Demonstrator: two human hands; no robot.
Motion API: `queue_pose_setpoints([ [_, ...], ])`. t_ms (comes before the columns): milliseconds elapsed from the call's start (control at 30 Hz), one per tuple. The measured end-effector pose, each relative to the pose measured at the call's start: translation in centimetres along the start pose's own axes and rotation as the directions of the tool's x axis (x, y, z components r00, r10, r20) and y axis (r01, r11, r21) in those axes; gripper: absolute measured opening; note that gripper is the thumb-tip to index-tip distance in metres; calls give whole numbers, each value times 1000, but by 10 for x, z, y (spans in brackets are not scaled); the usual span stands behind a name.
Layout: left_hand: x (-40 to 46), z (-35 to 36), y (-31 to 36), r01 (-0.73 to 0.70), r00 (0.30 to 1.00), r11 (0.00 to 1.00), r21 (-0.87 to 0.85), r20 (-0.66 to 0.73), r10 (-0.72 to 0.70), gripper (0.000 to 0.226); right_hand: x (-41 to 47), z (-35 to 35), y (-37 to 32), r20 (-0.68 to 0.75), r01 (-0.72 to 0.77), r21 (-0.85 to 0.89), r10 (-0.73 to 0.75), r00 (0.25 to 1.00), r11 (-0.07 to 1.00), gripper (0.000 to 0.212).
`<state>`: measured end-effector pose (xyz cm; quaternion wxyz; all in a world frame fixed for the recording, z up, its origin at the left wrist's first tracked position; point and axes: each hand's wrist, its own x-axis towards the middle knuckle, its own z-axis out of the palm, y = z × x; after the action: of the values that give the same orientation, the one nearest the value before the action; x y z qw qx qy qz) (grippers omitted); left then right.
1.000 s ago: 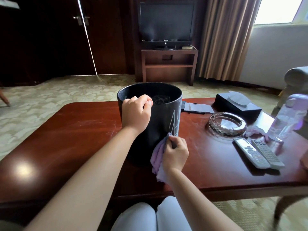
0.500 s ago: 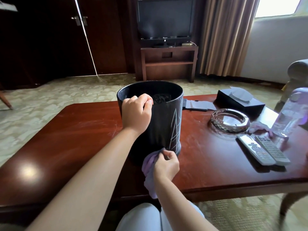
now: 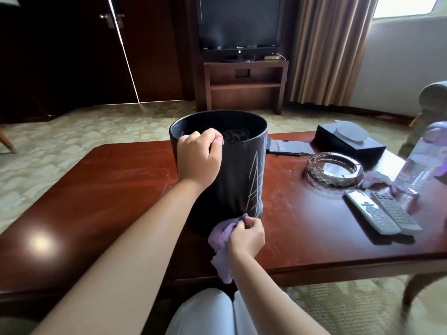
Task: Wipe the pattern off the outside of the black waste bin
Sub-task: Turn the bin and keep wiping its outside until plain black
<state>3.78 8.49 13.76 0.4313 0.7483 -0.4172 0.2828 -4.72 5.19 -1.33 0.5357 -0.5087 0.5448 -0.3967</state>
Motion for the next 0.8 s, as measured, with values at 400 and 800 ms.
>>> queue_pose_setpoints([
  [400,-1,0,1,3,1000,1000,-1,-5,-3,23,2,-6,7,5,-12,32,12,1000,999,9],
  [800,0,3,-3,-10,1000,1000,0,-26,10,29,0,-7,-2,16,103,66,-105,994,992,10],
])
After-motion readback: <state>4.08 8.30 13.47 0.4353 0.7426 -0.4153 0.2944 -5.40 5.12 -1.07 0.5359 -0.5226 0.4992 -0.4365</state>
